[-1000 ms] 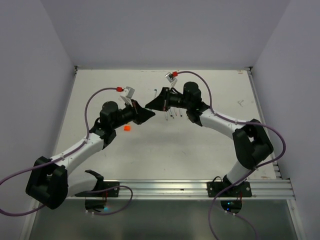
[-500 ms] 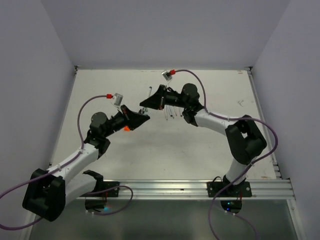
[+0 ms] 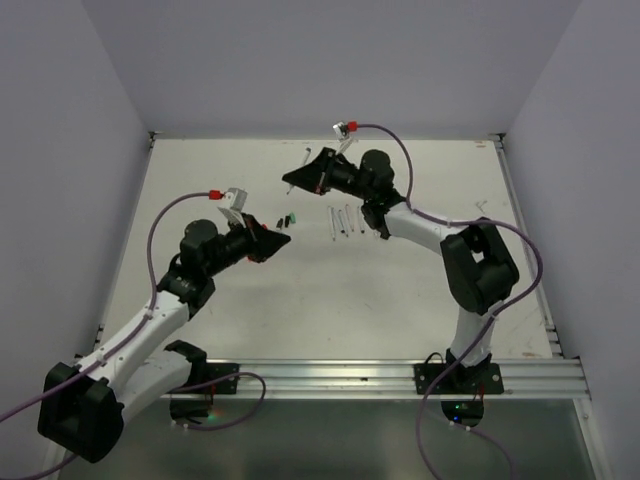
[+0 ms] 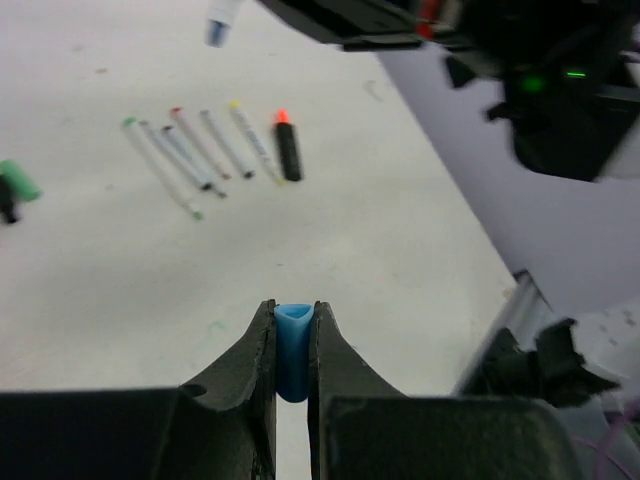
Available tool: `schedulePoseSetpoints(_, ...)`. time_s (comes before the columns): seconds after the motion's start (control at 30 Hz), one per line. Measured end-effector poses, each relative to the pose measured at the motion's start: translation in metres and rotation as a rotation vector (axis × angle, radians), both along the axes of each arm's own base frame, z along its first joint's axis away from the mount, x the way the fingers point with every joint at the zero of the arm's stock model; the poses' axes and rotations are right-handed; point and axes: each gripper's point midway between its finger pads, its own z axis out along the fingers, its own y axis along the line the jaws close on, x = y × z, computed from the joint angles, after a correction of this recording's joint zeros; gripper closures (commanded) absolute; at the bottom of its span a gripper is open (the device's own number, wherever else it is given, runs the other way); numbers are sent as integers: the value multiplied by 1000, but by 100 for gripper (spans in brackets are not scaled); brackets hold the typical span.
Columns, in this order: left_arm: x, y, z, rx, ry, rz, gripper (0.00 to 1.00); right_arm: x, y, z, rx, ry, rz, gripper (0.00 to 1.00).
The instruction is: Open the pen caps
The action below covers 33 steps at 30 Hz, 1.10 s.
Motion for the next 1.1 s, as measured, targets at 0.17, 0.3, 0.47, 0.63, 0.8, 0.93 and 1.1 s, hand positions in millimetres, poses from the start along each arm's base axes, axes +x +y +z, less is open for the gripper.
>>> schedulePoseSetpoints(0.17,36,49,-57,204,176,345,100,19,-37,-40,-300,149,-198,100)
schedulePoseSetpoints(0.3,43,85,-112,339,342,533,100,50,-125,-59,-408,282,-368,100)
schedulePoseSetpoints(0.47,41,117,-156,425,478,685,100,73,-266,-127,-512,529,-650,100)
schedulePoseSetpoints(0.63,44,135,-172,441,541,785,100,42,-292,-180,-635,708,-673,100)
schedulePoseSetpoints(0.8,46,141,-188,466,613,826,100,31,-284,-206,-697,752,-639,100)
schedulePoseSetpoints(0.93,45,141,-196,463,646,826,100,21,-289,-223,-735,795,-646,100)
schedulePoseSetpoints(1.1,47,143,-198,424,664,825,100,21,-295,-231,-766,800,-664,100)
